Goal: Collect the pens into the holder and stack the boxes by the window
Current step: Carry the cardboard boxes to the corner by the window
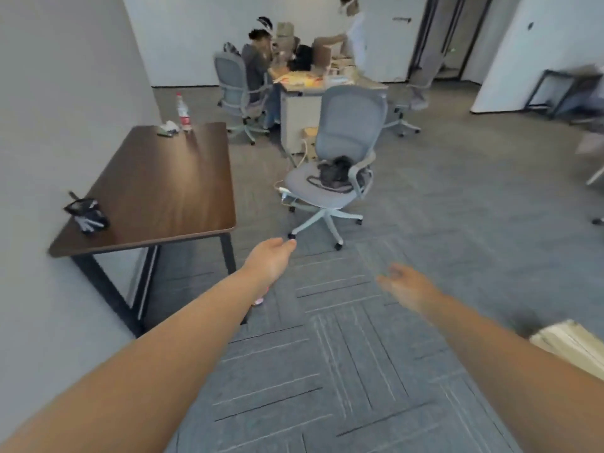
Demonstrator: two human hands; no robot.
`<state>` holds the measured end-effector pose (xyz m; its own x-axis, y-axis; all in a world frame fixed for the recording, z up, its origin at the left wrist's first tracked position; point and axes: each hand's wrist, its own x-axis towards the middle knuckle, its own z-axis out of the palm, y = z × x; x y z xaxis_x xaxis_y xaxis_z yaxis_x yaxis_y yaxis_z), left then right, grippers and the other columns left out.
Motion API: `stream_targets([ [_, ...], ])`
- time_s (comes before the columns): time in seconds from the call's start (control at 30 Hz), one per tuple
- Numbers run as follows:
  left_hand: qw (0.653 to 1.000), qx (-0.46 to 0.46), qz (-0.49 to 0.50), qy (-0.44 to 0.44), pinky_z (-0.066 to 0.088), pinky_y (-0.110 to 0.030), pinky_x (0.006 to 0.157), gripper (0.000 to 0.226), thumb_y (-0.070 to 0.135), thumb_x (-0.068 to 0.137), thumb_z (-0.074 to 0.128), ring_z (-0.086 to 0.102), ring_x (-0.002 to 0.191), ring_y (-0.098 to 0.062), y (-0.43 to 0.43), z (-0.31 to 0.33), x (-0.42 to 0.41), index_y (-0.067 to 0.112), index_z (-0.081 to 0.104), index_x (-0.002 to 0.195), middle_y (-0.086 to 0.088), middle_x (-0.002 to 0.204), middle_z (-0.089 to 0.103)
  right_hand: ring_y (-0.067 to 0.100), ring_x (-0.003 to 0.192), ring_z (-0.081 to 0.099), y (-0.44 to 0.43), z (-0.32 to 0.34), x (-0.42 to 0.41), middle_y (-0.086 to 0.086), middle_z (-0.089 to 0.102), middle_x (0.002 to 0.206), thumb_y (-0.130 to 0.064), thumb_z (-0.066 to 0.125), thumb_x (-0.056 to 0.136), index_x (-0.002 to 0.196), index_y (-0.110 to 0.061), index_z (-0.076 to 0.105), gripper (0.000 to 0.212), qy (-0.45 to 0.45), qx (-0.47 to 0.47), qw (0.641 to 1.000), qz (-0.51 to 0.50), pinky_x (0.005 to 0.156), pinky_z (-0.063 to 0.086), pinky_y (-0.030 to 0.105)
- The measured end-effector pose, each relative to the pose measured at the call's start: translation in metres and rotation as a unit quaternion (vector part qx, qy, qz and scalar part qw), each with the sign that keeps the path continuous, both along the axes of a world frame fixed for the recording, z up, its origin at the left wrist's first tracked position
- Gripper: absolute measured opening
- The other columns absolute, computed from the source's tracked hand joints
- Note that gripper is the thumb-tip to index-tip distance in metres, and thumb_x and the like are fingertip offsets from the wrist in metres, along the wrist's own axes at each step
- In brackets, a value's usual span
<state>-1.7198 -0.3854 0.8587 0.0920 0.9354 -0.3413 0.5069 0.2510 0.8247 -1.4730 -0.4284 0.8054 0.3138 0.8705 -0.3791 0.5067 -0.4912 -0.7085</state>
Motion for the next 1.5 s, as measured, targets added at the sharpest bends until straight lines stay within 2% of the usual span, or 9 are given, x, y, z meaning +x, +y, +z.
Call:
stream_targets([
  [0.1, 0.998, -0.025, -0.062, 0.005, 0.025, -0.039, 0.117, 0.057, 0.043, 0.099, 0.042, 0.032, 0.143, -0.025, 0.022, -0.013, 0.09, 0.015, 0.038, 0.147, -0.002, 0.156, 0.034, 0.029, 0.136, 0.043, -0.01, -0.013, 0.091, 0.01, 0.041, 0.152, -0.032, 0.061, 0.092, 0.149, -0.014, 0.035, 0.066, 0.024, -0.022, 0.996, -0.078, 0.111, 0.036, 0.042],
  [0.3, 0.984, -0.064, -0.165, 0.019, 0.024, -0.042, 0.114, 0.055, 0.04, 0.101, 0.038, 0.033, 0.14, -0.026, 0.081, -0.05, 0.248, 0.012, 0.035, 0.148, -0.005, 0.157, 0.031, 0.03, 0.123, 0.053, -0.021, -0.037, 0.227, 0.012, 0.046, 0.146, -0.031, 0.055, 0.095, 0.149, -0.014, 0.036, 0.059, 0.016, -0.065, 0.978, -0.197, 0.092, 0.042, 0.032],
  [0.5, 0.96, -0.077, -0.267, 0.032, 0.025, -0.042, 0.114, 0.055, 0.039, 0.101, 0.038, 0.03, 0.143, -0.026, 0.171, -0.078, 0.417, 0.015, 0.032, 0.15, -0.003, 0.158, 0.029, 0.033, 0.124, 0.052, 0.014, -0.058, 0.354, 0.015, 0.045, 0.147, -0.031, 0.053, 0.096, 0.146, -0.011, 0.039, 0.056, -0.01, -0.083, 0.949, -0.304, 0.104, 0.043, 0.043],
  [0.67, 0.924, -0.092, -0.365, 0.062, 0.032, -0.038, 0.105, 0.041, 0.038, 0.102, 0.038, 0.042, 0.131, -0.027, 0.214, -0.094, 0.552, 0.015, 0.051, 0.133, -0.006, 0.144, 0.044, 0.031, 0.112, 0.06, 0.022, -0.063, 0.443, 0.016, 0.047, 0.145, -0.028, 0.049, 0.098, 0.148, -0.01, 0.037, 0.054, -0.022, -0.124, 0.926, -0.356, 0.088, 0.046, 0.034],
  [1.03, 0.847, -0.094, -0.515, 0.094, 0.028, -0.037, 0.111, 0.056, 0.039, 0.099, 0.044, 0.034, 0.141, -0.025, 0.166, -0.158, 0.865, 0.015, 0.035, 0.149, -0.004, 0.154, 0.035, 0.022, 0.087, 0.054, -0.062, -0.12, 0.665, 0.015, 0.059, 0.128, -0.026, 0.049, 0.097, 0.144, -0.01, 0.043, 0.05, 0.041, -0.172, 0.816, -0.55, 0.082, 0.045, 0.031],
  [1.17, 0.82, -0.105, -0.545, 0.141, 0.025, -0.039, 0.114, 0.057, 0.039, 0.1, 0.041, 0.03, 0.143, -0.025, 0.146, -0.205, 0.982, 0.014, 0.031, 0.15, -0.004, 0.157, 0.031, 0.017, 0.067, 0.053, -0.073, -0.176, 0.779, 0.012, 0.061, 0.106, -0.024, 0.049, 0.096, 0.143, -0.01, 0.043, 0.05, 0.072, -0.174, 0.787, -0.588, 0.057, 0.042, 0.027],
  [1.27, 0.791, -0.099, -0.569, 0.201, 0.025, -0.04, 0.114, 0.058, 0.04, 0.1, 0.039, 0.029, 0.144, -0.027, 0.138, -0.236, 1.068, 0.014, 0.028, 0.151, -0.006, 0.157, 0.03, 0.021, 0.078, 0.055, -0.073, -0.212, 0.849, 0.015, 0.059, 0.123, -0.022, 0.048, 0.098, 0.143, -0.008, 0.042, 0.048, 0.114, -0.206, 0.776, -0.585, 0.065, 0.043, 0.028],
  [1.37, 0.764, -0.057, -0.603, 0.222, 0.035, -0.034, 0.104, 0.055, 0.036, 0.1, 0.04, 0.039, 0.137, -0.029, 0.131, -0.262, 1.145, 0.011, 0.032, 0.149, -0.01, 0.152, 0.039, 0.026, 0.096, 0.058, -0.072, -0.243, 0.913, 0.014, 0.054, 0.135, -0.022, 0.047, 0.099, 0.144, -0.008, 0.041, 0.048, 0.125, -0.228, 0.771, -0.581, 0.079, 0.045, 0.033],
  [1.5, 0.716, -0.019, -0.658, 0.23, 0.034, -0.026, 0.079, 0.05, 0.032, 0.1, 0.04, 0.053, 0.122, -0.029, 0.123, -0.304, 1.235, 0.012, 0.037, 0.145, -0.011, 0.14, 0.051, 0.012, 0.064, 0.052, -0.062, -0.292, 0.975, 0.011, 0.059, 0.116, -0.025, 0.048, 0.098, 0.144, -0.011, 0.042, 0.049, 0.143, -0.238, 0.754, -0.595, 0.057, 0.042, 0.026],
])
